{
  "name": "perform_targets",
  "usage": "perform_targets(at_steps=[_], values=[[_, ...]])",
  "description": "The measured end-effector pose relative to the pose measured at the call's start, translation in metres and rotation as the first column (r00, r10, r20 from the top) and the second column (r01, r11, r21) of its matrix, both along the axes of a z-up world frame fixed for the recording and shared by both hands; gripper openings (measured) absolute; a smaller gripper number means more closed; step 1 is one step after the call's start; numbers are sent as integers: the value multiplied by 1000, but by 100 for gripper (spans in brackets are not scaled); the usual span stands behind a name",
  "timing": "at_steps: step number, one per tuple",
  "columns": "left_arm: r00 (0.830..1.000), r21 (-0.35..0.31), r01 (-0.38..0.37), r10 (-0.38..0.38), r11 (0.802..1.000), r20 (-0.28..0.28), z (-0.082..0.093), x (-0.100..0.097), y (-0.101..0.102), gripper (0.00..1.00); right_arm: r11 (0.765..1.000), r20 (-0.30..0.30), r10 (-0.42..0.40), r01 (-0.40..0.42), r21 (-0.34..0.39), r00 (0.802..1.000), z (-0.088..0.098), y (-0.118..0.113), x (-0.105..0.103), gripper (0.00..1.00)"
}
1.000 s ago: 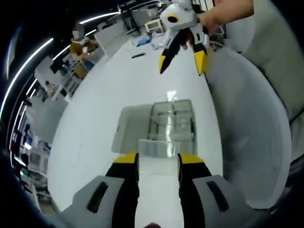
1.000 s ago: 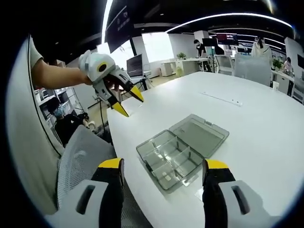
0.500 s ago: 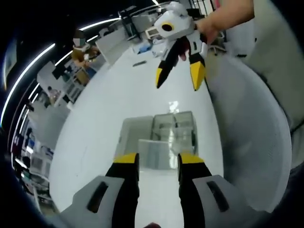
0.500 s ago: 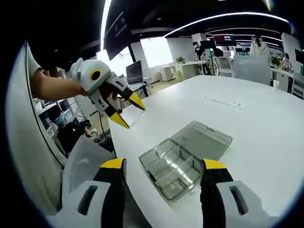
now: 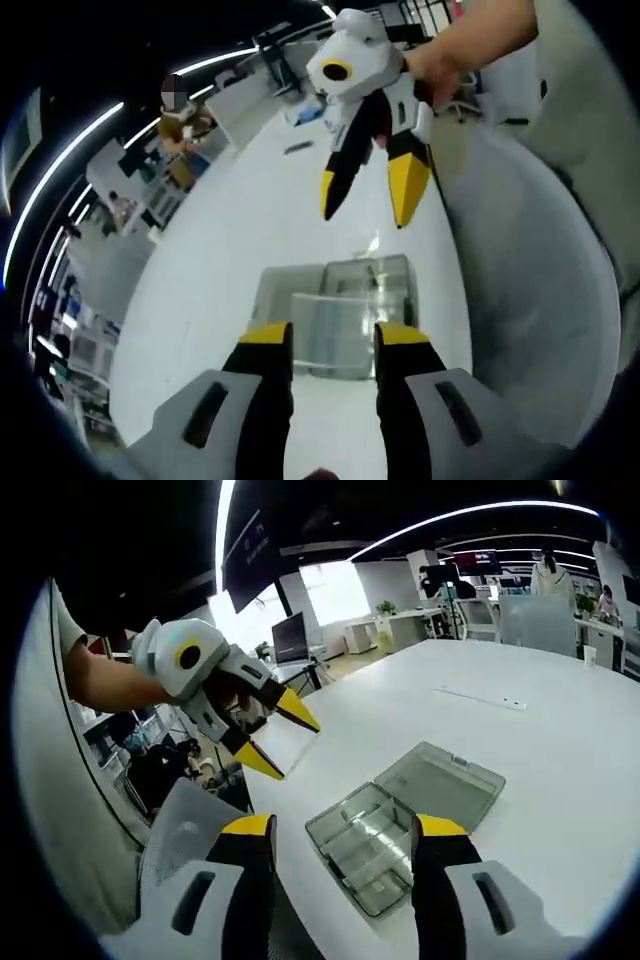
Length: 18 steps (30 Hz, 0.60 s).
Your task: Insert the divider into the dual guide fixture by aligning both edges with the guide slots and pushing it downward to the bottom, including one-sided entry, uneven engagement, binding, and posture correction.
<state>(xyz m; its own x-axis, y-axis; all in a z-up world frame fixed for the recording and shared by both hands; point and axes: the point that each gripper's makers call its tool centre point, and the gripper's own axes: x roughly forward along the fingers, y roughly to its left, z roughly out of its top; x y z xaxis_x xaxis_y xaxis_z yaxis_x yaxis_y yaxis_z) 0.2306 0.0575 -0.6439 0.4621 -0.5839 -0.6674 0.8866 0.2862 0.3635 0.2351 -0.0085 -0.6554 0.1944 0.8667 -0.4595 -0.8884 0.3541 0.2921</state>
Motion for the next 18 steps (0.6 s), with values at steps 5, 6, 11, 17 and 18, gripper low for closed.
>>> perform_targets(at_steps=[5, 6, 11, 17, 18], values=[[1000, 1, 6, -6, 1000, 9, 0, -2, -6, 29, 1000, -5, -1, 1, 21, 1000, 5, 6, 1, 48], [1000, 2, 7, -7, 1000, 13, 0, -1, -6, 29, 1000, -8, 1, -1, 23, 1000, 5, 7, 0, 48], [1000, 3, 8, -8, 1000, 27, 1, 0, -10, 29, 999, -17, 4, -3, 38, 1000, 9, 10, -1, 46], [999, 5, 12, -13, 1000, 41, 1, 0, -15, 29, 999, -28, 13, -11, 51, 1000, 11, 14, -3, 41], [999, 5, 14, -14, 1000, 44, 1, 0, -16, 29, 998, -32, 12, -10, 55, 999, 11, 15, -3, 41]])
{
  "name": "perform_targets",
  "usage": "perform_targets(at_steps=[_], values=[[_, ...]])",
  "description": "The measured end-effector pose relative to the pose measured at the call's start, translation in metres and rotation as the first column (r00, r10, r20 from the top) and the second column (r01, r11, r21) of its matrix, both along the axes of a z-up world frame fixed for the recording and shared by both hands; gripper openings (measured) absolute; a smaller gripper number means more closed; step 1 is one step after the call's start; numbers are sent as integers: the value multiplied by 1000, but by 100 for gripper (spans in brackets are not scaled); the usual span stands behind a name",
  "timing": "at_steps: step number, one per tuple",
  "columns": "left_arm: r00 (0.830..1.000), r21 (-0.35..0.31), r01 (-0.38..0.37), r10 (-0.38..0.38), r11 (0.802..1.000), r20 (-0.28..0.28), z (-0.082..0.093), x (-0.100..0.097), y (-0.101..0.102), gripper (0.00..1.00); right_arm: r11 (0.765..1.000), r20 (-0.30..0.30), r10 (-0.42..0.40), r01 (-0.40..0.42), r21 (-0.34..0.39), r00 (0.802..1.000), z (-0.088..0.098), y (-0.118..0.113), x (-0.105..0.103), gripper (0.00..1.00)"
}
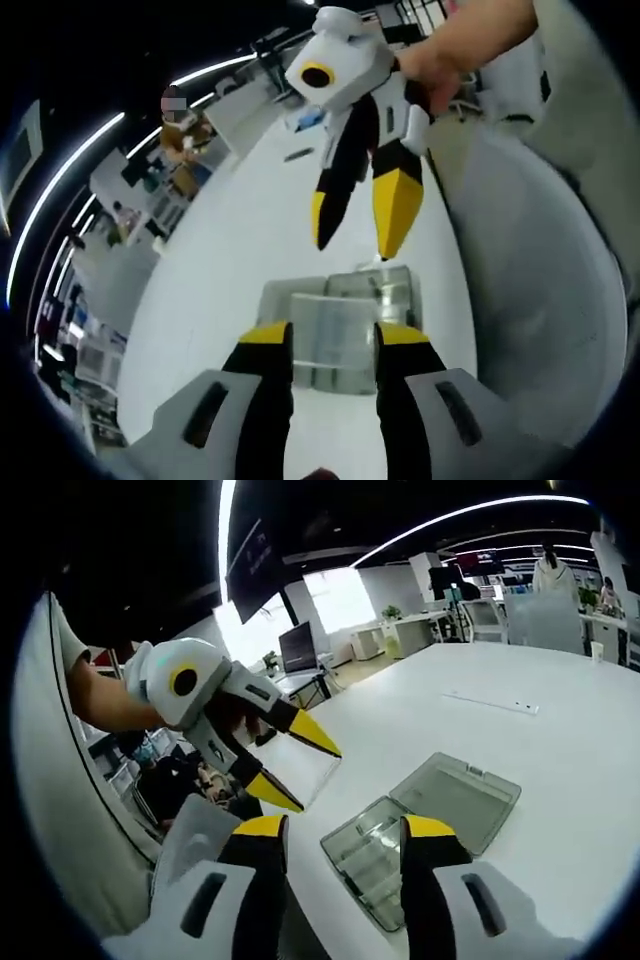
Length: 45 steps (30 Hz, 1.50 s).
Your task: Insert the divider into the dual guide fixture by aligning both edges with the guide slots and pushing it downward to the bottom, including one-sided entry, uneven engagement, binding, and posture correction.
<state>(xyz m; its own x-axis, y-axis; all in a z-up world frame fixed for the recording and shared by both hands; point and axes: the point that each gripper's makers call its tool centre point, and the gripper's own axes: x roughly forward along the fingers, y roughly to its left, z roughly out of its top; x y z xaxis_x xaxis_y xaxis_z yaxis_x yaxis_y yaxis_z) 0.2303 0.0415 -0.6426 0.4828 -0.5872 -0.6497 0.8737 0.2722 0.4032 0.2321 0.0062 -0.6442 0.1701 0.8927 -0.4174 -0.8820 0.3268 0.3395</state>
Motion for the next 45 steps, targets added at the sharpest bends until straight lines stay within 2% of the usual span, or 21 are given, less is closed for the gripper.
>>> perform_targets(at_steps=[12, 19, 45], values=[[1000, -4, 10, -10, 1000, 11, 0, -2, -9, 29, 999, -43, 23, -21, 39, 999, 6, 8, -9, 30], [1000, -5, 6, -6, 1000, 20, 1, -2, -11, 29, 998, -66, 27, -23, 64, 997, 10, 12, -11, 28], [998, -17, 20, -19, 1000, 52, 7, 0, -22, 29, 996, -127, 13, -2, 87, 992, 11, 18, -7, 16]])
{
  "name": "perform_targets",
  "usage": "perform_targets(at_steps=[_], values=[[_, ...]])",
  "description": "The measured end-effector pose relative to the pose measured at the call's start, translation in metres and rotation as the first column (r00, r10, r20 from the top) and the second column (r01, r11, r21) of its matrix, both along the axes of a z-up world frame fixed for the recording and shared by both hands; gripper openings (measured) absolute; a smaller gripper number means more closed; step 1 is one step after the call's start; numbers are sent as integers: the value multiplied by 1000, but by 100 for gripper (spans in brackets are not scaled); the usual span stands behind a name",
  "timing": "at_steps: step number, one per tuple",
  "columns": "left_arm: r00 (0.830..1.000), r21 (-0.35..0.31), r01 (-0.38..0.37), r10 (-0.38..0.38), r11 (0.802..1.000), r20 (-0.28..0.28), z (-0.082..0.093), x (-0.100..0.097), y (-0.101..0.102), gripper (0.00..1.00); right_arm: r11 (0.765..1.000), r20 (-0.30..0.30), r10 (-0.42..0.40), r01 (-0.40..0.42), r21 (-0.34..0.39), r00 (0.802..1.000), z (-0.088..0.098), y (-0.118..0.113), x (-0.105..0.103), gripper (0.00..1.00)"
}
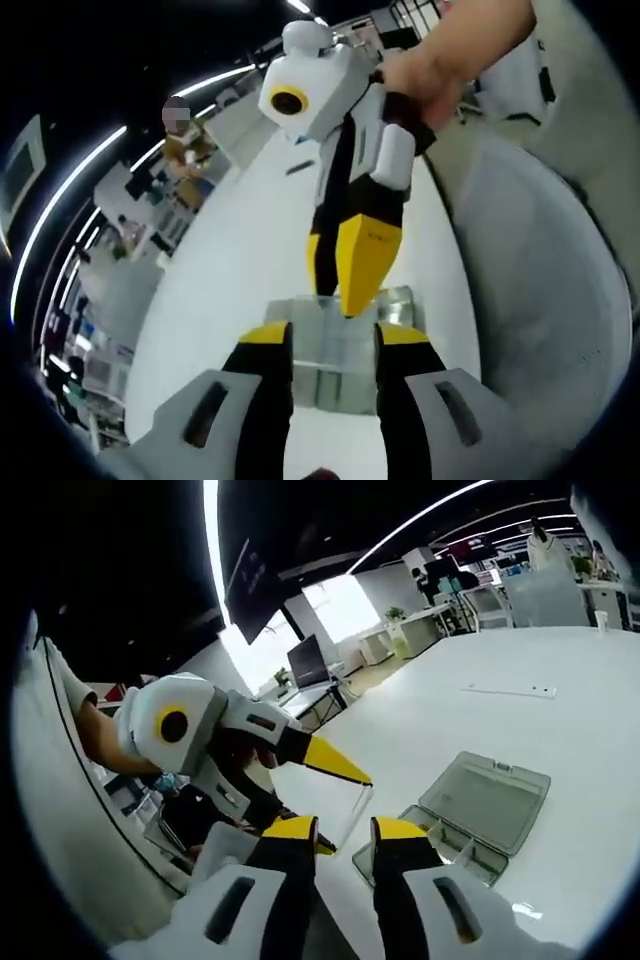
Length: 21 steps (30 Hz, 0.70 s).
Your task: Insert the divider into the dual guide fixture by aligning both edges with the guide slots and pushing it downward to the bottom, including one-sided entry, uneven engagement, binding, and posture correction.
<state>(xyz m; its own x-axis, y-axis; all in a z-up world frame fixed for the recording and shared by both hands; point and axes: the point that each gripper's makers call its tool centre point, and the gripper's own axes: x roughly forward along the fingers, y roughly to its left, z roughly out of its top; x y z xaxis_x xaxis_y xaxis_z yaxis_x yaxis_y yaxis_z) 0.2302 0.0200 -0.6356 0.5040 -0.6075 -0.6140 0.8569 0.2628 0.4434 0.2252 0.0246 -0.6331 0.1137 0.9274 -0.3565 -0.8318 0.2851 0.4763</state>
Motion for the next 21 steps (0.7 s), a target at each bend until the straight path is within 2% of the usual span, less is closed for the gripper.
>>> perform_targets(at_steps=[8, 14, 21], values=[[1000, 3, 4, -4, 1000, 16, 2, -1, -2, 29, 1000, -33, -9, 8, -7, 999, -4, 0, 0, 10], [1000, 11, 9, -10, 1000, 25, 2, -1, -6, 29, 1000, -36, -13, 13, -13, 999, -4, 1, 1, 4], [1000, 10, 8, -8, 1000, 29, 2, 0, -7, 29, 1000, -43, -18, 17, -17, 999, -4, 1, 2, 2]])
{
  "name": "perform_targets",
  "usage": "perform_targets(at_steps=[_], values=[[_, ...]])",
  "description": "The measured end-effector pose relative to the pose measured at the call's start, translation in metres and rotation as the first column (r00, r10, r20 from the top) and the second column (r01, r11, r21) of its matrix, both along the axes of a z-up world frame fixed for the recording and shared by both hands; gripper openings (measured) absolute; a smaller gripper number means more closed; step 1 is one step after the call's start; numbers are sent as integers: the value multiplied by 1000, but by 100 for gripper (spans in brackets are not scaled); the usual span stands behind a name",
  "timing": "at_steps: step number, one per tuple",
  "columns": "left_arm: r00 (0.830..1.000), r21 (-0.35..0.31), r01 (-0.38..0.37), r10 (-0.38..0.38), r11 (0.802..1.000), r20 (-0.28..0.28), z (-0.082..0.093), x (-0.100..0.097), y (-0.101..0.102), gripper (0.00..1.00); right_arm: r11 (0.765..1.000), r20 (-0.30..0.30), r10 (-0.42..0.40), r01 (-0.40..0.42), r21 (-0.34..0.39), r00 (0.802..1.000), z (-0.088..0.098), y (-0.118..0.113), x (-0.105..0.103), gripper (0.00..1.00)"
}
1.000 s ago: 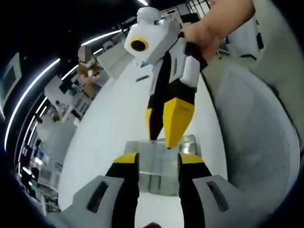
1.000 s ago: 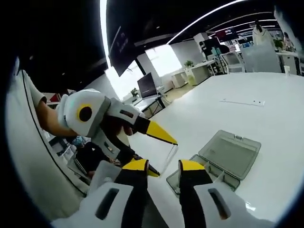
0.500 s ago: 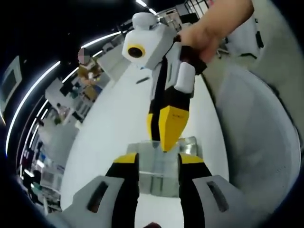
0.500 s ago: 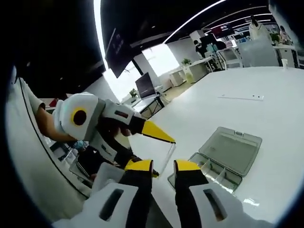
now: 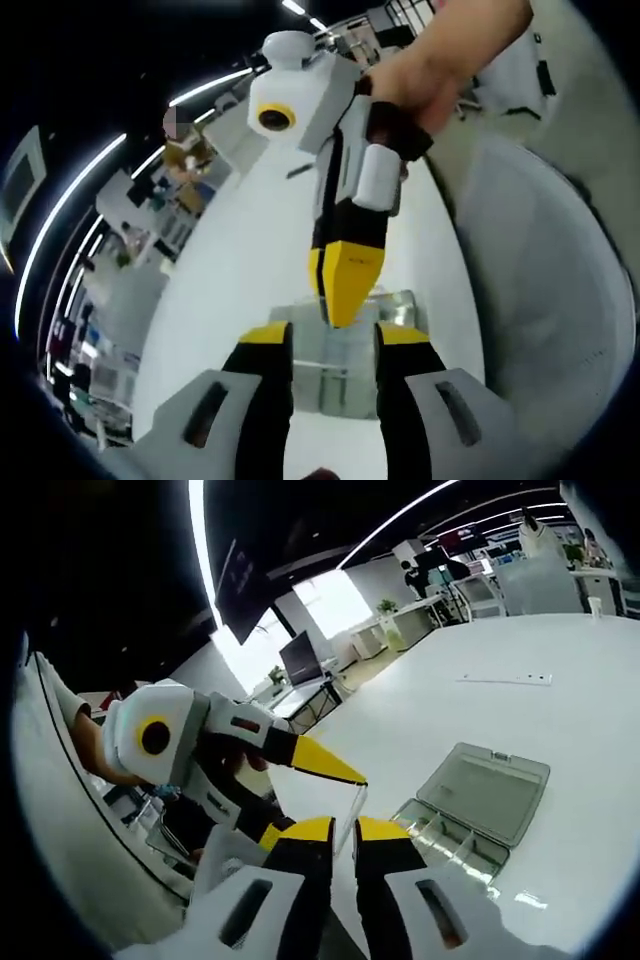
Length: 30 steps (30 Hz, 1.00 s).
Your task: Insert the divider into the dual guide fixture by aligning both edges with the guide slots and pushing it downward to the bottom, including one-sided entry, uneven engagement, binding, and posture correction.
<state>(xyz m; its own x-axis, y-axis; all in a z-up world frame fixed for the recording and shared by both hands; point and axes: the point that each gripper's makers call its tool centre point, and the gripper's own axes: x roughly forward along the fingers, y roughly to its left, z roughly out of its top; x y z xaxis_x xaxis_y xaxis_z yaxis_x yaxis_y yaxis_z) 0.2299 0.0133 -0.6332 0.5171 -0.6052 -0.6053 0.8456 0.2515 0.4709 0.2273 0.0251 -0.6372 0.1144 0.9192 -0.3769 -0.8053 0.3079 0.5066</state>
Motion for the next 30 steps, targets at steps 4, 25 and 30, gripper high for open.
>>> perform_targets(at_steps=[4, 25, 30], values=[[1000, -3, -3, 3, 1000, 3, 1, 1, 1, 29, 1000, -8, -4, 4, -3, 1000, -1, 0, 1, 1], [1000, -11, -15, 15, 1000, 21, 4, 2, -1, 30, 999, -52, -38, 38, 8, 998, 0, -2, 3, 0], [999, -14, -15, 15, 1000, 29, 6, 3, -2, 30, 999, -56, -44, 45, 14, 997, 2, -3, 4, 0]])
